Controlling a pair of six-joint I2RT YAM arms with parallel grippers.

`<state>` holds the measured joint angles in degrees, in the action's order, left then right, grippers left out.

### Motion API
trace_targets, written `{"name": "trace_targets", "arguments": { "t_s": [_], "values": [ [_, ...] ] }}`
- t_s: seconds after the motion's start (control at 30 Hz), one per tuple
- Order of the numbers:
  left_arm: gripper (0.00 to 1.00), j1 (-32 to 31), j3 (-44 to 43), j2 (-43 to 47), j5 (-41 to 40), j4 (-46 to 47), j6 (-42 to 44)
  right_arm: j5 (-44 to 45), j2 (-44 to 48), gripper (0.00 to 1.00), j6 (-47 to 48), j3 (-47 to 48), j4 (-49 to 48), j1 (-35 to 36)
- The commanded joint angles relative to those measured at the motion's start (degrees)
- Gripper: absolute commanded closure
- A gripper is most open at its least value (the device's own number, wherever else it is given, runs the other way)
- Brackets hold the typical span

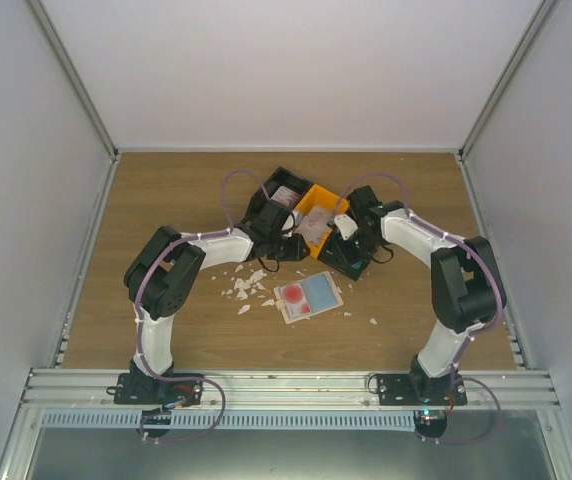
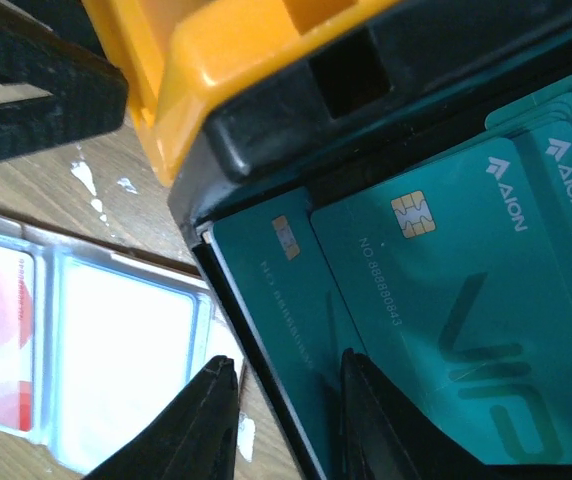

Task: Put the credit cards into the card holder
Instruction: Pick up the credit card from the storage box.

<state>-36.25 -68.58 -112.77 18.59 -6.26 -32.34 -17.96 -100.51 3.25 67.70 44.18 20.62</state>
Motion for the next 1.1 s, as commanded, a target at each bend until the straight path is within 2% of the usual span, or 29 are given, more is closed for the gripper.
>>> {"name": "trace_targets", "arguments": {
  "t_s": [0.0, 0.13, 0.47, 0.63, 0.67, 0.8, 0.9, 1.07],
  "values": [
    [0.71, 0.4, -0.4, 0.4, -1.2, 1.8, 0.7, 2.0, -1.3, 0.74, -0.3, 1.5, 0.4, 0.5],
    [0.71, 0.4, 1.4, 2.9, -1.4, 4.3, 0.9, 2.7, 0.8, 0.83, -0.6, 2.3, 0.1, 0.5],
    [0.70, 0.4, 4.3, 8.4, -2.1, 7.8, 0.2, 4.0, 7.7, 0.99, -2.5, 2.2, -0.7, 0.5],
    [0.69, 0.4, 7.2, 12.3, -2.6, 9.9, -1.6, 3.6, 11.4, 0.99, -4.4, 1.2, -1.3, 0.6],
    [0.69, 0.3, 9.8, 14.9, -2.6, 12.7, -2.4, 2.7, 13.0, 0.99, -4.8, 0.9, -1.8, 0.5],
    [0.59, 0.3, 20.5, 26.2, 0.8, 26.2, -3.9, -2.6, 19.3, 0.99, -5.7, 0.5, -3.4, 0.5],
    [0.49, 0.2, 23.3, 31.8, 5.3, 30.1, -3.4, -11.1, 24.8, 1.00, -7.8, -1.4, -7.9, 0.5],
    [0.31, 0.0, 27.1, 39.8, 10.0, 31.8, -3.9, -27.5, 33.2, 0.99, -16.6, -9.5, -21.6, 0.6]
  ]
}}
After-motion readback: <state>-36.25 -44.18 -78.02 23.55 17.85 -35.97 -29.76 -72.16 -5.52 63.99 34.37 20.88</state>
